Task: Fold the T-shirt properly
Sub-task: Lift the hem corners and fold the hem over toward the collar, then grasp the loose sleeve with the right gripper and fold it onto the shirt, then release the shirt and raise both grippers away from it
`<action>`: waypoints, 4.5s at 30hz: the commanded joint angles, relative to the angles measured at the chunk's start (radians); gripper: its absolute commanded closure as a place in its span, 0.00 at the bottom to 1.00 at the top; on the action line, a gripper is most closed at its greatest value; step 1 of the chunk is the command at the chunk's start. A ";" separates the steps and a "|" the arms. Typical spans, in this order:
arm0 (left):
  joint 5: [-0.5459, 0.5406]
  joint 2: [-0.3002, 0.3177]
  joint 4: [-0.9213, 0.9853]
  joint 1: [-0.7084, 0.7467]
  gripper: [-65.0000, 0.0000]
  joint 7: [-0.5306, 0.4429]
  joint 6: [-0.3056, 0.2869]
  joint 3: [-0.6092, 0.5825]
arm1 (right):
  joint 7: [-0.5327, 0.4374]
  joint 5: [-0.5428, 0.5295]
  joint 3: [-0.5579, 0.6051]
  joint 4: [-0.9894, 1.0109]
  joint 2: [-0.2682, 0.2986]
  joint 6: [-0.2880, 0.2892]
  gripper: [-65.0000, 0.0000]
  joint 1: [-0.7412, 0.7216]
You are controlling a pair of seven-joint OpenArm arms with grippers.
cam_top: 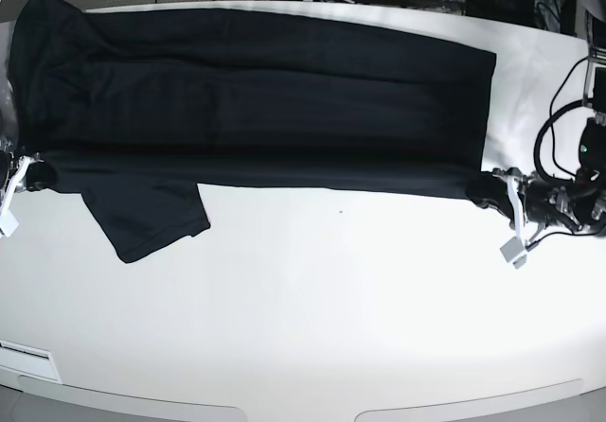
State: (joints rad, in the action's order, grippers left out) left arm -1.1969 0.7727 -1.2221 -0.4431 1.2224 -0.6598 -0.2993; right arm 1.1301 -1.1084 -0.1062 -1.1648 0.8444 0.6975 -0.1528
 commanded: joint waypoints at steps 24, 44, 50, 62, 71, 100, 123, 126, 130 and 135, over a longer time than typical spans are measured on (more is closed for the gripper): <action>0.085 0.026 -0.006 0.089 0.42 -0.092 0.085 0.013 | -0.117 -0.117 -0.010 -0.155 -0.025 0.001 0.37 -0.033; 0.047 0.026 -0.006 0.089 0.42 -0.036 0.084 0.013 | -0.455 0.508 -0.010 -0.119 -0.310 -0.257 0.37 -0.042; 0.036 0.025 -0.006 0.088 0.42 -0.037 0.084 0.013 | -0.468 0.480 -0.010 0.029 -0.324 -0.210 0.37 -0.086; 0.036 0.025 -0.006 0.088 0.42 -0.041 0.083 0.013 | -0.249 0.151 -0.010 0.109 -0.333 0.001 0.75 -0.201; 0.036 0.025 -0.006 0.088 0.42 -0.048 0.068 0.013 | 0.140 -0.293 -0.010 -0.033 -0.309 0.001 1.00 -0.230; 0.033 0.026 -0.006 0.088 0.42 -0.048 0.068 0.013 | 0.266 -0.375 -0.032 -0.891 -0.098 0.001 1.00 0.459; 0.041 0.050 -0.006 0.082 0.42 -0.047 0.068 0.013 | 0.266 -0.247 -0.031 -0.887 0.082 0.001 1.00 0.509; 0.040 0.051 -0.006 0.082 0.42 -0.048 0.068 0.013 | 0.266 -0.224 -0.030 -0.878 0.064 0.001 1.00 0.532; 0.041 0.054 -0.006 0.074 0.42 -0.048 0.068 0.013 | 0.266 -0.033 -0.030 -0.836 0.066 0.001 1.00 0.560; 0.037 0.062 -0.006 0.046 0.42 -0.046 0.068 0.013 | 0.173 0.097 -0.030 -0.770 0.065 0.001 1.00 0.560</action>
State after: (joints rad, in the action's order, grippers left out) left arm -1.1721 0.8070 -1.2228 -0.3744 1.1748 -0.5980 -0.2943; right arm 1.2961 -1.0218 -0.1261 -1.9270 0.8856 0.6971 0.4129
